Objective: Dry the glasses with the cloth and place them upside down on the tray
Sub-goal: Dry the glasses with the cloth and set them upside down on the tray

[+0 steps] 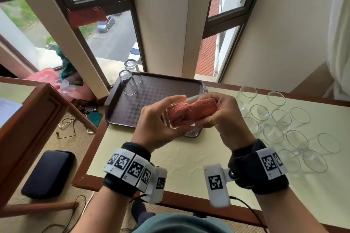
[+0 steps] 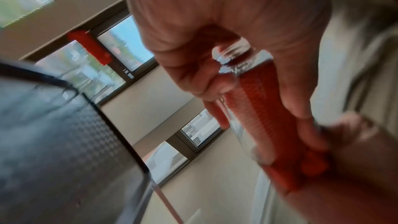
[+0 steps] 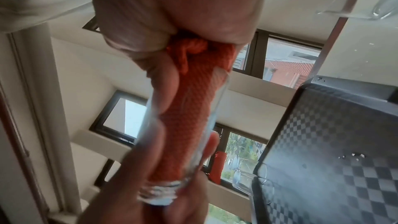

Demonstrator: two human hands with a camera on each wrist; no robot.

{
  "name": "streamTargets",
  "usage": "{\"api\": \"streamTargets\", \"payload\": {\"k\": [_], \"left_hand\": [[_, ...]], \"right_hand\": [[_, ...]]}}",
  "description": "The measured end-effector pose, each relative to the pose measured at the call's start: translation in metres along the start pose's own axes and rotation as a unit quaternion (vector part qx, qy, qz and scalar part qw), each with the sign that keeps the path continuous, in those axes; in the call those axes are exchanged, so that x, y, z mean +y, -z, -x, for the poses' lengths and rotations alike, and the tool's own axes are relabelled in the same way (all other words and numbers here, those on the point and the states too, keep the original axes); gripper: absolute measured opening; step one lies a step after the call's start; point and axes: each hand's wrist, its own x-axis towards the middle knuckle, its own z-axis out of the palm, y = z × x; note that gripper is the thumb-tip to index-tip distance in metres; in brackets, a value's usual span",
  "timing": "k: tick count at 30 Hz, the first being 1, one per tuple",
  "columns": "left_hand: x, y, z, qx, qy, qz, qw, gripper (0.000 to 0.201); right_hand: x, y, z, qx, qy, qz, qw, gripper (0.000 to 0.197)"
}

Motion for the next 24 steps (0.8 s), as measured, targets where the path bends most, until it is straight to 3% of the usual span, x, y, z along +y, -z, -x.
{"api": "streamTargets", "payload": {"k": [3,5,8,10,13,14,17,19,22,24], "left_hand": [[0.004,0.003,-0.003,-0.028,0.132,0.191,0.972,0.071],[0.002,0.006,-0.002,-0.026,0.178,0.245,0.953,0.067],[-0.001,0.014,-0.001,-0.030,0.156,0.226,0.961,0.065],[-0.002,0.020,-0.001,-0.048,0.091,0.143,0.984,0.070],[-0.012,0.024,0.000,-0.042,0.019,0.052,0.998,0.072],[-0.013,0.025,-0.001,-0.044,0.035,0.077,0.995,0.074],[-0.014,0.034,-0.007,-0.062,0.169,0.205,0.962,0.069],[-0.019,0.040,-0.009,-0.049,0.211,0.222,0.951,0.060],[-0.029,0.050,-0.007,-0.023,0.184,0.200,0.962,0.058],[-0.036,0.059,-0.004,-0.021,0.119,0.130,0.984,0.066]], "right_hand": [[-0.001,-0.004,0.004,0.001,0.020,-0.014,1.000,0.048],[0.002,-0.009,0.006,0.004,0.036,0.001,0.999,0.051],[0.001,-0.014,0.008,-0.011,0.051,0.028,0.998,0.040],[-0.003,-0.015,0.007,-0.038,0.036,0.011,0.999,0.027],[-0.005,-0.018,0.003,-0.033,0.009,-0.030,0.999,0.025],[-0.005,-0.020,0.001,-0.023,0.009,-0.040,0.999,0.026],[0.001,-0.034,-0.002,0.012,0.030,-0.005,0.999,0.030],[0.006,-0.044,-0.005,0.023,0.038,0.039,0.998,0.035],[0.011,-0.058,-0.012,0.017,0.009,0.030,0.999,0.039],[0.015,-0.065,-0.017,0.013,-0.014,-0.004,1.000,0.040]]}}
